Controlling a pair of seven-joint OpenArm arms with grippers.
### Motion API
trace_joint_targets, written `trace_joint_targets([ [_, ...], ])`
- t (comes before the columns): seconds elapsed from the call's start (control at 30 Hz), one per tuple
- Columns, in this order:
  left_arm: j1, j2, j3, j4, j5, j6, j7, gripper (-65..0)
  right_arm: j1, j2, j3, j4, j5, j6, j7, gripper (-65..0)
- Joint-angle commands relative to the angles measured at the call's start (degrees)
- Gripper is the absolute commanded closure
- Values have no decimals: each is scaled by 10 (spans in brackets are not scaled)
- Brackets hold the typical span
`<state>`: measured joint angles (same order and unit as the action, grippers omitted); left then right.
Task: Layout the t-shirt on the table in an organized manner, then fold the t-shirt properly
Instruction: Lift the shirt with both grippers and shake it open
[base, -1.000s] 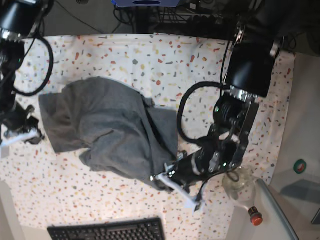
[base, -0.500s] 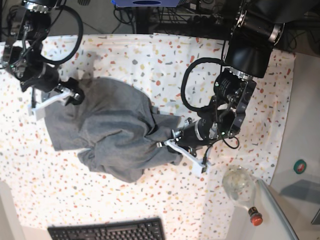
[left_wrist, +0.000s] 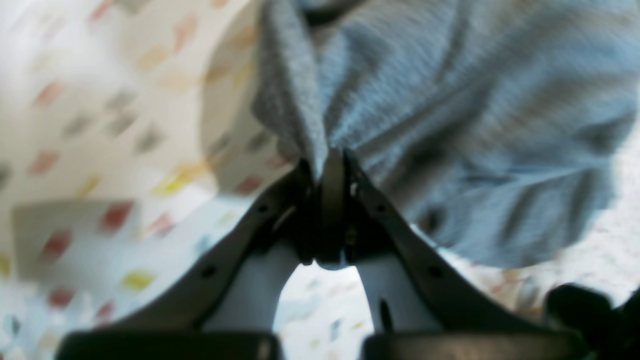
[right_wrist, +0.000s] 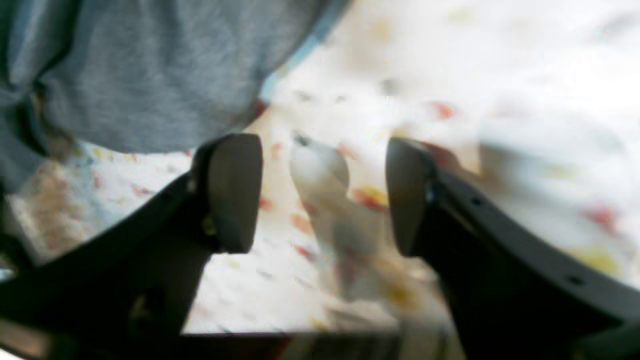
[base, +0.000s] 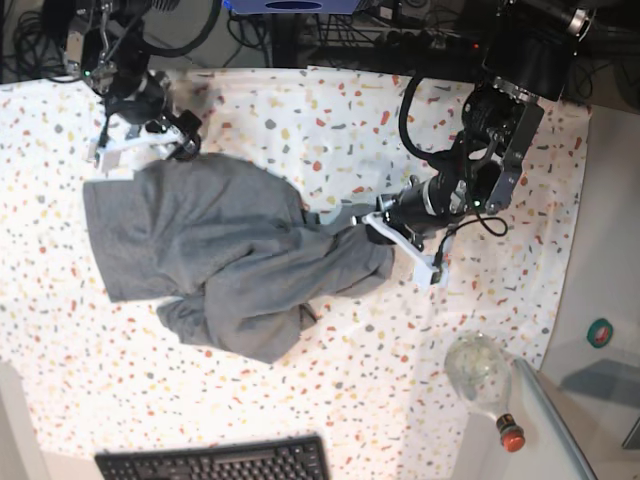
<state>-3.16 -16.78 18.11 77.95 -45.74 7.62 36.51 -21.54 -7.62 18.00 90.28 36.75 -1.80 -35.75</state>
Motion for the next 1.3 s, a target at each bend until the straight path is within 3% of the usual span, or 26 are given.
trace_joint_targets([
  [0.0,-4,-4,-2,17,-6,-5,-8,0,7,0,1,0,7,7,9,-401],
  [0.2,22,-4,-1,18,-4,-5,-8,0,44,2,18,-52,58,8,10,-405],
  [0.3,28,-5,0,18,-6,-5,-8,0,65,27,13,-94,94,8,9,-405],
  [0.6,27,-5,0,19,-6,-5,-8,0,89,29,12,-143,101,8,8,-393],
  [0.67,25,-5,0,20,-6,-5,-8,0,90,30,16,-156,102,8,9,-321],
  [0.73,24,-5,1,26,-4,-5,-8,0,90,42,17,-158,103,18,9,-141],
  [0.77,24,-5,3,36,-2,-5,-7,0,87,48,18,-153,104,36,8,-6],
  [0.87,30,-13,0,79,-2,-4,24,0,59,61,34,-114,131,80,5,0],
  [0.97,30,-28,3,126,-2,-4,80,0,19,67,46,-50,147,79,-29,0],
  [1.07,22,-28,0,148,-1,-4,96,0,-4,82,57,17,145,79,-50,0],
  [1.17,-28,-20,8,148,22,-4,99,0,20,116,82,78,145,79,-68,0],
  [1.27,-95,13,57,134,83,-4,99,0,95,163,106,77,145,76,-107,0],
])
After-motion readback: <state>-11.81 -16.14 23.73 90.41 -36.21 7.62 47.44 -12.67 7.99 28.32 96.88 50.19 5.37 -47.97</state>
